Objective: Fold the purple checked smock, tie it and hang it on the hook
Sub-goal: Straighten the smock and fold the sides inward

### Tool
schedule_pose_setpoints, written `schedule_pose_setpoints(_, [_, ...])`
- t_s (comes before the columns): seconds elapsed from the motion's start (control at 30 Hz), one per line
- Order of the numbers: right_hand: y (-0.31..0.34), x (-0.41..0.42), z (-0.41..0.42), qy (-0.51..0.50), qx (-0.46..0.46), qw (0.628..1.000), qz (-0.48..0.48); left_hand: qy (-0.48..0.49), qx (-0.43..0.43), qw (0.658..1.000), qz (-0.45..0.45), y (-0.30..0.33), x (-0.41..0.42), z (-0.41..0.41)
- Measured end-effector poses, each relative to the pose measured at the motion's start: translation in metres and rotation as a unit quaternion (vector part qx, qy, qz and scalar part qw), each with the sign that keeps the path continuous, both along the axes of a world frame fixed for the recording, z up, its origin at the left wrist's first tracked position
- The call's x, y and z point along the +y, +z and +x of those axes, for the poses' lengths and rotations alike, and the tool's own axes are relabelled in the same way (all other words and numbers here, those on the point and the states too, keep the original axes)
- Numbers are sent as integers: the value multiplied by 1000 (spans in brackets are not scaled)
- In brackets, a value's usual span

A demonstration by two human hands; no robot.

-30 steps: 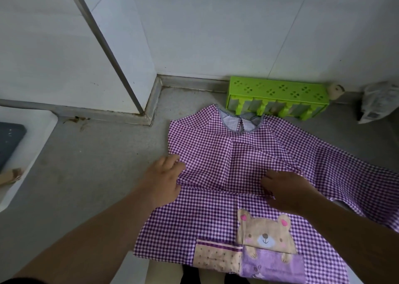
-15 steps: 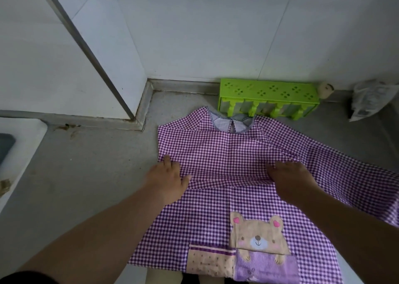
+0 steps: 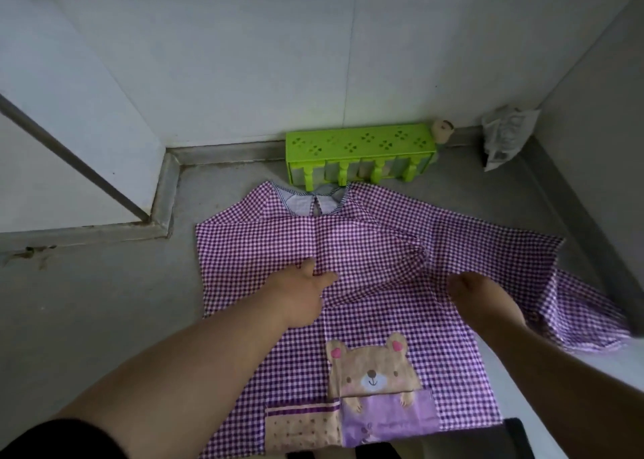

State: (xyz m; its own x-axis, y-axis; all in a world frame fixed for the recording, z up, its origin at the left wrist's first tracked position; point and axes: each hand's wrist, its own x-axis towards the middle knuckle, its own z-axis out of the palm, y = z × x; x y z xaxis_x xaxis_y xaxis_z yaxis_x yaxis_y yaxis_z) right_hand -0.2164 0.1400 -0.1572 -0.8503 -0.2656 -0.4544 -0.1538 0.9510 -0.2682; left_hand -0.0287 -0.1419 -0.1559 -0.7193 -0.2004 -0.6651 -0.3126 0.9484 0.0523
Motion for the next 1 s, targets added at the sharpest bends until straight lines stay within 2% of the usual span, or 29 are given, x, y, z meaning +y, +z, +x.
schedule_pose_setpoints(0.1, [-5, 26, -9, -93, -69, 993, -15, 2, -41, 999, -20, -9, 14, -16])
schedule_pose_setpoints(0.17, [-10, 40, -14, -213, -104, 971, -34, 22, -50, 998, -32, -12, 19, -24])
schedule_pose_setpoints(0.23, [-19, 51, -20, -337, -132, 930, -66, 35, -63, 997, -35, -11, 21, -29])
schedule_pose_setpoints(0.3, [-25, 62, -23, -415, -136, 893, -110, 36, -67, 996, -37, -8, 21, -32])
schedule_pose_setpoints(0.43, [-19, 69, -28, -545, -98, 786, -275, 19, -71, 996, -46, -4, 23, -34])
schedule_pose_setpoints(0.53, [-15, 69, -36, -566, -44, 737, -368, 11, -72, 996, -51, -2, 26, -35])
schedule_pose_setpoints(0.57, [-20, 71, -41, -556, -50, 733, -389, 10, -72, 996, -52, -1, 27, -35])
schedule_pose_setpoints(0.63, [-21, 71, -47, -531, -81, 731, -421, 9, -73, 996, -52, 2, 27, -35])
schedule_pose_setpoints(0.87, [1, 54, -61, -571, -182, 649, -468, -9, -63, 997, -34, 11, 26, -34])
schedule_pose_setpoints(0.93, [14, 45, -61, -577, -151, 650, -471, -17, -61, 998, -29, 12, 26, -34])
schedule_pose_setpoints(1.0, [38, 27, -63, -569, -52, 665, -481, -18, -57, 998, -27, 12, 24, -31])
